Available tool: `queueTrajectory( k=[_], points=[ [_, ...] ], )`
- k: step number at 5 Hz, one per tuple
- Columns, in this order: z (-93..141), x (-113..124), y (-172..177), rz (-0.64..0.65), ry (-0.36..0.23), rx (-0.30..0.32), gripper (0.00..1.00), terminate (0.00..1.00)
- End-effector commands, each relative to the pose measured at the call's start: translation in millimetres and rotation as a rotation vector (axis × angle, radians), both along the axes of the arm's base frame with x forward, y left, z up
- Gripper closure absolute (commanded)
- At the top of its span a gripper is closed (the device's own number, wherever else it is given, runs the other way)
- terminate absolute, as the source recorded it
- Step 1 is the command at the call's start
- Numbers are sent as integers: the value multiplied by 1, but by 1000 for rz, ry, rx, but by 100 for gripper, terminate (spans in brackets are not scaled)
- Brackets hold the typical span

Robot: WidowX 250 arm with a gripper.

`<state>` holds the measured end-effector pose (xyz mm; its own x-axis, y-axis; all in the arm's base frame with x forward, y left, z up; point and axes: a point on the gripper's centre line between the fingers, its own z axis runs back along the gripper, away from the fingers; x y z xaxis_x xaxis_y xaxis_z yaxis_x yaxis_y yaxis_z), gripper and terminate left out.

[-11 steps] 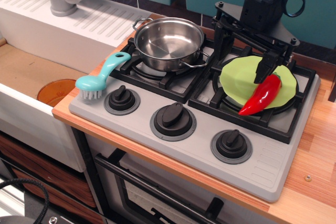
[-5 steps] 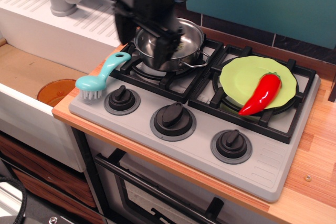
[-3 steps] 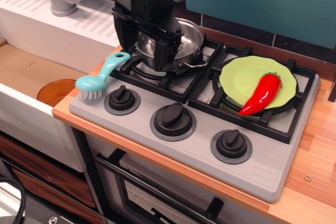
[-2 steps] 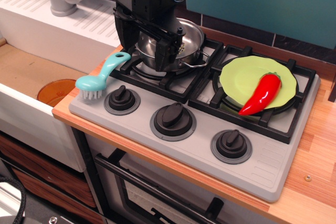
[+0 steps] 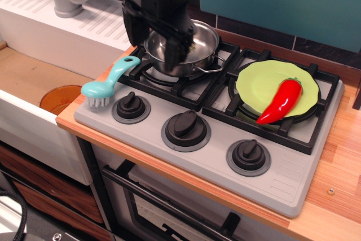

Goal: Put redpepper on plate and brush in pot or pan on stove

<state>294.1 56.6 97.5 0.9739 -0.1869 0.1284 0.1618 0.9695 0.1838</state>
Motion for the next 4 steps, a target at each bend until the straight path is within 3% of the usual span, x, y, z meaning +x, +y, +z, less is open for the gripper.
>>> queueTrajectory(
  k=[1,4],
  points=[
    [7,14,42,16,-54,42,0,0],
    [-15,3,67,76,-69,22,0,0]
  ],
)
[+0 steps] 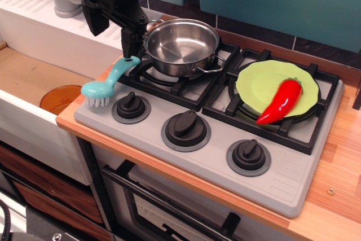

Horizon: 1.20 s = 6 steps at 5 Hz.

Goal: Put redpepper on plate and brush in pot or pan on stove

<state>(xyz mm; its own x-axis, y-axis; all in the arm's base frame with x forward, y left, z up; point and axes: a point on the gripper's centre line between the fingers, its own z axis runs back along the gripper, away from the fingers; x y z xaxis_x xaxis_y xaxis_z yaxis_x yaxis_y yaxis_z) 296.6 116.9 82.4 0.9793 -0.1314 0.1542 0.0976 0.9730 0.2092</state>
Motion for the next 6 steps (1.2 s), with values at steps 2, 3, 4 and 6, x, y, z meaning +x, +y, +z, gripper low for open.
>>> queueTrajectory(
  k=[2,3,4,6],
  points=[
    [-21,-1,6,20,-63,-28,0,0],
    [-30,0,4,20,-76,-33,0,0],
    [-39,1,2,20,-84,-43,0,0],
    [-50,4,-2,31,-61,-63,100,0]
  ],
)
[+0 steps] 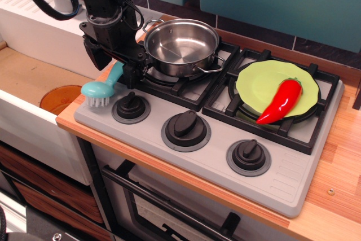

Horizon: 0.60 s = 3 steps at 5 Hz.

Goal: Put redpepper on plate and brush in pot or pan on stove

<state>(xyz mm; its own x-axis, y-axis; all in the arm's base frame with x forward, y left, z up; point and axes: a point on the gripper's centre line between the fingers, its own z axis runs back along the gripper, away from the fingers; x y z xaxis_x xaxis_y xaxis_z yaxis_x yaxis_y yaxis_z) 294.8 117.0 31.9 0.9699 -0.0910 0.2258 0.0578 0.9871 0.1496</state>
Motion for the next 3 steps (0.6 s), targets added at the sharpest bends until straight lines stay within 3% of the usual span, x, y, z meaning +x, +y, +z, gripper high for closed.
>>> queueTrajectory(
  k=[1,3],
  points=[
    [1,8,-4,1,27,-8,100,0],
    [15,11,-5,-9,60,-13,100,0]
  ],
)
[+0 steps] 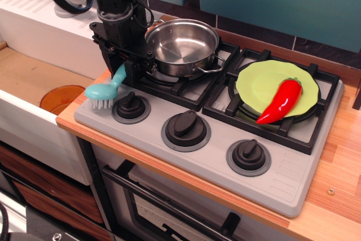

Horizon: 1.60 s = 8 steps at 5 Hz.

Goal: Put redpepper on plate and brush in pot or pan on stove

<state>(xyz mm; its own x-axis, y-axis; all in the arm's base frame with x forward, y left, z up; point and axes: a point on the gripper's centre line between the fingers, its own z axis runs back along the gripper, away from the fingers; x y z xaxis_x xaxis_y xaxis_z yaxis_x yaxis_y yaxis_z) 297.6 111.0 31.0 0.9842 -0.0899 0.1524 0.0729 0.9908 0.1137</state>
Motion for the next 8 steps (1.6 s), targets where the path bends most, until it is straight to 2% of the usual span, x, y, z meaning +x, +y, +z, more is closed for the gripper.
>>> queueTrajectory(
  k=[1,3,4,5,7,8],
  points=[
    [34,8,2,-10,1,31,100,0],
    [83,9,-4,-15,51,66,100,0],
    [110,12,-22,2,84,83,100,0],
    [124,21,-45,25,97,95,100,0],
    [114,58,-84,31,64,89,100,0],
    [107,80,-89,13,47,70,100,0]
  ],
)
